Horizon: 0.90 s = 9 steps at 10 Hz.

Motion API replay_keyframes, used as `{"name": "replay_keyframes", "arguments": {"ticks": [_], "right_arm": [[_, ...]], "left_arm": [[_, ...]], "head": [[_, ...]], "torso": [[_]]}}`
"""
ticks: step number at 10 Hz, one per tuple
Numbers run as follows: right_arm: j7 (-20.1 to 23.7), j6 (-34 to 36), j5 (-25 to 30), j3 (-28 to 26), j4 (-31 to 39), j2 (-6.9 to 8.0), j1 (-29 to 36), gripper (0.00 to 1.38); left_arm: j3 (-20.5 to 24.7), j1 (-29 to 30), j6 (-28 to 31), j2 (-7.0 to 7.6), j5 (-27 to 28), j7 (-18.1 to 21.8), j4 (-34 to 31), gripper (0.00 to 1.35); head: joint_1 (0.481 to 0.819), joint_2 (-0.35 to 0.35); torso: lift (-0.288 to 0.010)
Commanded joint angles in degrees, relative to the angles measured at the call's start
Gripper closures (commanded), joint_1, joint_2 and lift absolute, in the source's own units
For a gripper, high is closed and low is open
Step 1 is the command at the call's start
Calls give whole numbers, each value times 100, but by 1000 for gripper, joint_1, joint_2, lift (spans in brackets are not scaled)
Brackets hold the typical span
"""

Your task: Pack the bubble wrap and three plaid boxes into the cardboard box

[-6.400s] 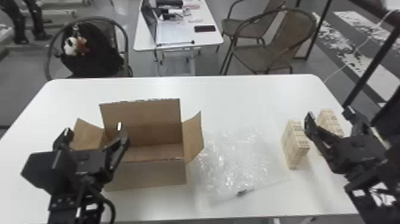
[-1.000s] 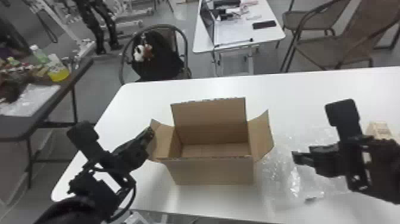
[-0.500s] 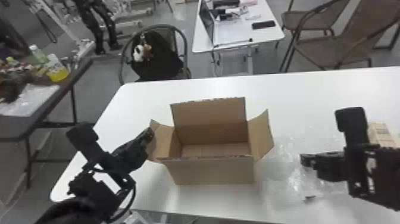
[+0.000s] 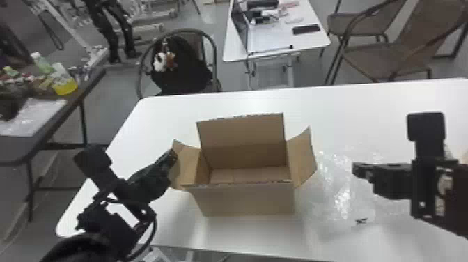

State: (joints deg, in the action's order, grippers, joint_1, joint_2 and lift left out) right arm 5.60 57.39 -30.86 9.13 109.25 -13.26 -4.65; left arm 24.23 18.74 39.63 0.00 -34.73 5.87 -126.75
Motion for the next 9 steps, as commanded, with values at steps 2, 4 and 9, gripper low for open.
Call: {"name": "replay_keyframes", "arguments": {"ticks": [2,4,9], "right_arm": [[-244,466,-509,-447,668,-142,-282,1291],[-420,493,-913,-737,958,-168,-528,1291],[-420,-43,-1783,-720,685,-71,-1143,1291]], "left_arm": [[-23,-2,-8,-15,11,-24,1,1220],[-50,-2,-43,-15,11,-59,1,1220],[-270,-11,-131,-15,-42,-279,27,1220]], "head": [[695,253],[695,232],[664,219]], "torso": [[-148],[-148],[-148]]}}
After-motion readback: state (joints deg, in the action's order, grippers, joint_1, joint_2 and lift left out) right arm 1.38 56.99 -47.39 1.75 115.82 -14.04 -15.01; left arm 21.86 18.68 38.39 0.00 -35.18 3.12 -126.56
